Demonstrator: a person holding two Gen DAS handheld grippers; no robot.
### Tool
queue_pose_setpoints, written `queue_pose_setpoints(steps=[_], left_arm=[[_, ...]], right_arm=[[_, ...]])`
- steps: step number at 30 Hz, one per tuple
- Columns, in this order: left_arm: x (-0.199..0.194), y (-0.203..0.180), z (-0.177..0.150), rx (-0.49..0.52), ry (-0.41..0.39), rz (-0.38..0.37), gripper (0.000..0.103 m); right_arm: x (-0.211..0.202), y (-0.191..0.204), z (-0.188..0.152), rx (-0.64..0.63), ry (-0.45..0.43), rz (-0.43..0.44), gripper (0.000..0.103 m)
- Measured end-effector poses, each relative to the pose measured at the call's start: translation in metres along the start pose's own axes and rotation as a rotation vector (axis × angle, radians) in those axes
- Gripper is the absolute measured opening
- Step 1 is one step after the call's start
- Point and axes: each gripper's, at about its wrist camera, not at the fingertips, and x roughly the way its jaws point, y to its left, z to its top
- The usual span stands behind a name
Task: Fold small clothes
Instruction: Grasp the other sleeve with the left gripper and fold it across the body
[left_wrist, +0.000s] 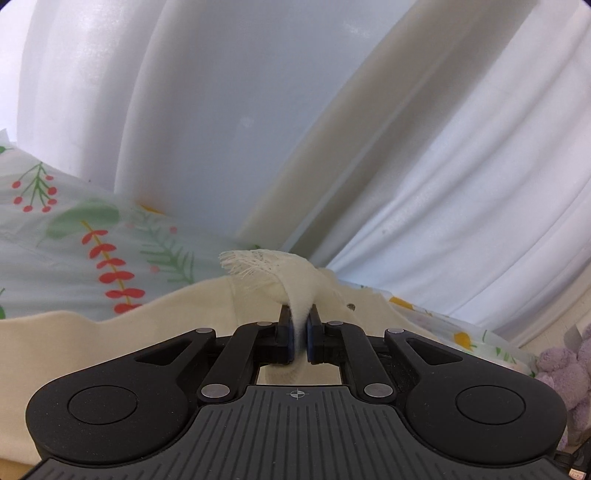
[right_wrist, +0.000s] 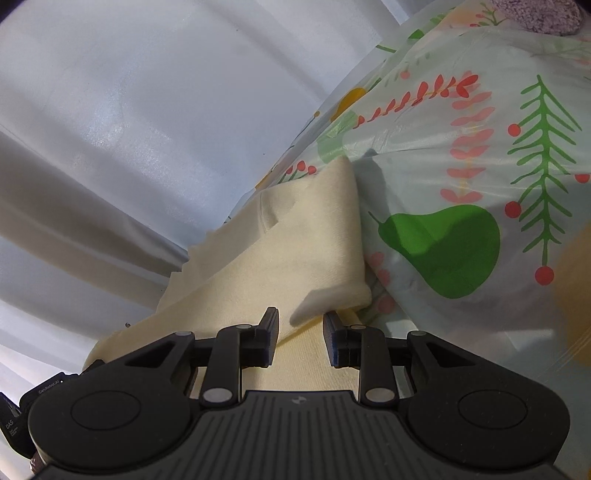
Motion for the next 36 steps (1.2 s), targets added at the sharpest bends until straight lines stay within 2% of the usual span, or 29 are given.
queue_pose_setpoints(steps=[3, 6, 8, 10, 11, 13, 15, 19, 23, 29, 31, 32, 34, 36], left_arm=[[0.0, 0.013, 0.0, -0.007, 0.008, 0.026, 0.008], [0.009, 0.027, -0.005, -0.053, 0.056, 0.024, 0.008], [0.014, 0.028, -0.01, -0.046, 0.084, 0.028, 0.008], [0.018, 0.029, -0.014, -0.033, 0.103, 0.034, 0.008], [0.019, 0.029, -0.018, -0.03, 0.113, 0.03, 0.008], [0.023, 0.029, -0.021, -0.03, 0.128, 0.024, 0.008], [0.026, 0.027, -0.025, -0.015, 0.142, 0.016, 0.008], [0.037, 0.029, -0.032, 0.013, 0.161, 0.051, 0.008], [0.046, 0.031, -0.038, 0.043, 0.181, 0.071, 0.008], [0.047, 0.032, -0.037, 0.057, 0.176, 0.078, 0.012], [0.042, 0.03, -0.034, 0.067, 0.171, 0.098, 0.015], [0.037, 0.028, -0.033, 0.083, 0.154, 0.115, 0.022], [0.024, 0.026, -0.03, 0.117, 0.102, 0.153, 0.028], [0.012, 0.023, -0.028, 0.143, 0.046, 0.167, 0.03]], right_arm=[[0.005, 0.003, -0.001, -0.004, 0.0, -0.01, 0.026], [0.012, 0.005, -0.002, 0.012, -0.01, -0.028, 0.026], [0.016, 0.005, -0.002, 0.017, -0.018, -0.041, 0.025], [0.019, 0.008, -0.002, 0.002, -0.03, -0.058, 0.015], [0.02, 0.009, -0.002, -0.015, -0.035, -0.075, 0.007], [0.016, 0.012, -0.002, -0.048, -0.067, -0.096, 0.007], [0.01, 0.008, 0.0, -0.029, -0.109, -0.087, 0.007], [0.008, -0.014, 0.005, 0.126, -0.12, -0.043, 0.007], [0.005, -0.014, 0.006, 0.094, -0.15, -0.065, 0.006], [0.007, -0.012, 0.005, 0.029, -0.162, -0.108, 0.006], [0.005, -0.01, 0.006, 0.021, -0.137, -0.095, 0.007], [0.002, -0.01, 0.008, 0.017, -0.117, -0.082, 0.009], [-0.011, -0.005, 0.01, -0.013, -0.104, -0.081, 0.013], [-0.027, 0.003, 0.01, -0.064, -0.122, -0.116, 0.017]])
